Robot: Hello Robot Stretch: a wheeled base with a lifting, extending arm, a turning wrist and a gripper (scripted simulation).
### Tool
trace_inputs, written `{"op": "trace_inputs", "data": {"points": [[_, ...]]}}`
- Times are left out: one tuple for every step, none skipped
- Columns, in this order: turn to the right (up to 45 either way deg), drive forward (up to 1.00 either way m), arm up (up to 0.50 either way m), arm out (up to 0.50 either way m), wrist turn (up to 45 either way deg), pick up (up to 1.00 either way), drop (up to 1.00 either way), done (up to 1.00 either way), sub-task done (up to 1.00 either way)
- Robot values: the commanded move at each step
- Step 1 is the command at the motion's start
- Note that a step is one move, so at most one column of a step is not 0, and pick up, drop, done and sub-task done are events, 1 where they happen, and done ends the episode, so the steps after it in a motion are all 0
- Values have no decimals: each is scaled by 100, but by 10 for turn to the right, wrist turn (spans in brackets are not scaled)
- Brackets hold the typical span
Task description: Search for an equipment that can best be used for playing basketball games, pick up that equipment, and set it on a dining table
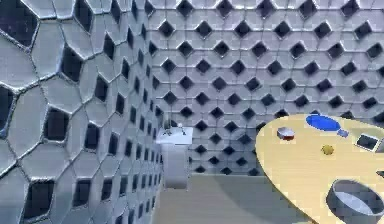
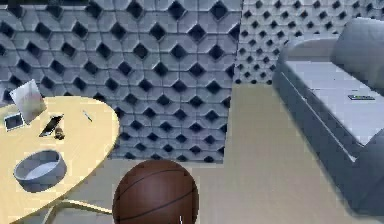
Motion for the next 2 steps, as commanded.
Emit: {"op": "trace_inputs", "data": {"points": [[0, 55, 0, 0, 0, 0, 0, 0, 0], [450, 0, 0, 0, 0, 0, 0, 0, 0]]}}
